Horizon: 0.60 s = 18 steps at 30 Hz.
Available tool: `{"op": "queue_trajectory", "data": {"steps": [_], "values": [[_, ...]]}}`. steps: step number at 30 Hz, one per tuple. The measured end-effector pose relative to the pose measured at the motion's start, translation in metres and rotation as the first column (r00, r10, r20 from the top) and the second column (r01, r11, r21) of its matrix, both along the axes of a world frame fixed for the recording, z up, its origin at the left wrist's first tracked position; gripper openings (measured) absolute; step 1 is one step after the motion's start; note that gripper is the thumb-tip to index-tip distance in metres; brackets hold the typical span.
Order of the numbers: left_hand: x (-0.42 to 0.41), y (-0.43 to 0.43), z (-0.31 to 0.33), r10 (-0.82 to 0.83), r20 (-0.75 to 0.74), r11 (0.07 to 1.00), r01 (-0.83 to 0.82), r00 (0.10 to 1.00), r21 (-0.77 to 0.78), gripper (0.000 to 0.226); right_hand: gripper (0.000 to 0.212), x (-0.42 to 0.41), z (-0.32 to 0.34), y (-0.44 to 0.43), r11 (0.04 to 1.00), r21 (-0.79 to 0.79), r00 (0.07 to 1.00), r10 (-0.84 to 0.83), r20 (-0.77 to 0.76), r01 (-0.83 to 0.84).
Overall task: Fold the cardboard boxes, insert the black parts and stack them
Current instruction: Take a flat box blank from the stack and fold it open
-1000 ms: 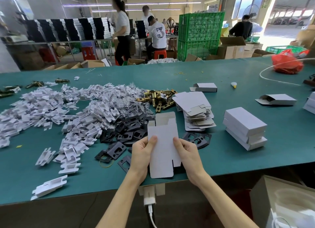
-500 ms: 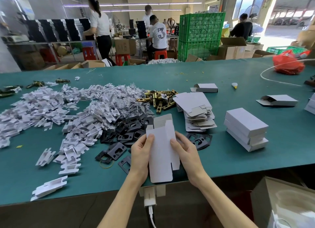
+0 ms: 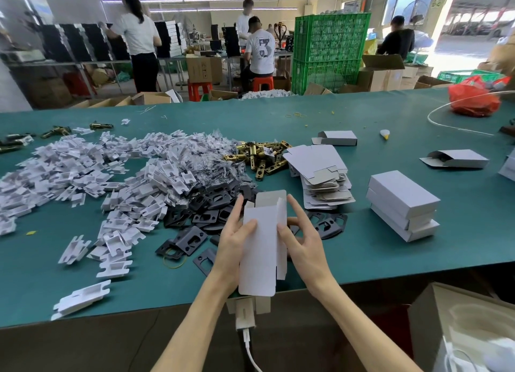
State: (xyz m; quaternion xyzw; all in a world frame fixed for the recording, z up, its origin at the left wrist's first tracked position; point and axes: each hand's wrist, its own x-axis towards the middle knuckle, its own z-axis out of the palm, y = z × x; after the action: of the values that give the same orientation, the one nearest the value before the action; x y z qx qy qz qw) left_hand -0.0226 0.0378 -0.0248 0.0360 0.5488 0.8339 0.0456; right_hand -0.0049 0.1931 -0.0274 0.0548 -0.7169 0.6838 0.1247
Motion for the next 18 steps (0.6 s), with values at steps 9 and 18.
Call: {"op": "queue_trajectory", "data": {"steps": [9,18], "values": [[0.003,0.0004,0.0026,-0.069,-0.001,0.997,0.069,0.998,-0.04,0.037,0.063,0.0024,0.0013,0.0,0.999,-0.041,0.999,0.026,0.026,-0.025],[0.0006,0.0008,-0.0011,0.016,-0.002,0.998,-0.016,1.0,-0.064,0.038,0.052,0.0022,0.0025,0.0052,0.986,-0.159,0.995,0.071,0.076,-0.058]]}}
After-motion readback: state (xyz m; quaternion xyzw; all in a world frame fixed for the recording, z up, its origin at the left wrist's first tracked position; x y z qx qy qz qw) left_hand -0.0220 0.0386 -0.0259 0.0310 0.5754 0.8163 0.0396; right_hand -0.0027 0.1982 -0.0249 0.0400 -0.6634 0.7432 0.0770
